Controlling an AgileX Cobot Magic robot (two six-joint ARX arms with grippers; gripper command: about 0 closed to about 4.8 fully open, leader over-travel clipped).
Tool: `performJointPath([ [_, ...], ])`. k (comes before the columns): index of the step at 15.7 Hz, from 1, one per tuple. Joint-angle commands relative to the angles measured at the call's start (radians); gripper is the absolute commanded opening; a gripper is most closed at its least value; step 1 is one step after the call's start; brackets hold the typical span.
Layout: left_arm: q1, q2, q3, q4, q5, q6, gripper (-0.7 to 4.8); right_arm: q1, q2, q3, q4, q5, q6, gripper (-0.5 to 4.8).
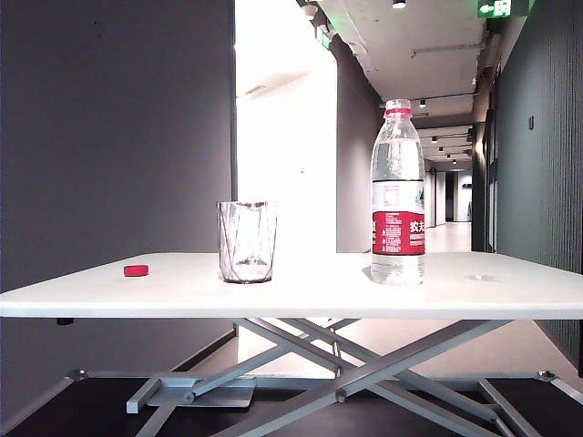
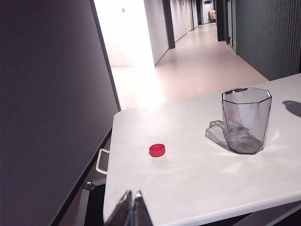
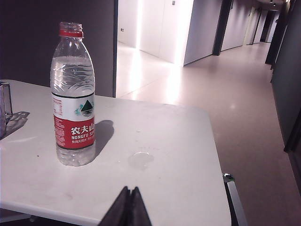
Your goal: Pick up the mineral water bottle on the table and pour water into the mug until it's half full.
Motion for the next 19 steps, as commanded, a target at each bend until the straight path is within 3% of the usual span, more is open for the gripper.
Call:
performJointPath([
  [1,0.001,0.000,0.002,0.013,-0.003,-0.003,-0.06,0.001,-0.002,-0.002,0.013,-0.001,0.004,-0.05],
  [7,0.000,0.000,0.002,0.010,0.008,-0.011,-0.05,0.001,-0.002,-0.002,0.018,-0.001,0.004,-0.05],
  [9,0.000,0.000,0.002,-0.003,0.084,-0.058,-0.05,0.002,-0.002,-0.002,0.018,-0.023,0.064,-0.05],
  [11,0.000,0.000,0.002,-0.016,0.294,-0.151,-0.05,0.008,-0.002,-0.002,0.047,-0.210,0.263,-0.06],
  [12,0.000,0.000,0.002,-0.031,0.396,-0.172,-0.05,0.018,0.002,-0.002,0.080,-0.294,0.277,-0.05],
  [14,0.000,0.000,0.002,-0.074,0.435,-0.159,-0.05,0.052,0.002,-0.002,0.122,-0.332,0.246,-0.03],
  [15,0.000,0.000,0.002,-0.087,0.433,-0.157,-0.04,0.074,0.003,-0.002,0.122,-0.323,0.199,0.32],
  [18,0.000,0.000,0.002,-0.085,0.434,-0.157,-0.04,0.137,0.066,-0.002,0.132,-0.248,0.121,2.47],
  [19,0.000,0.000,0.002,-0.085,0.431,-0.157,-0.04,0.151,0.102,-0.002,0.153,-0.237,0.099,2.52],
])
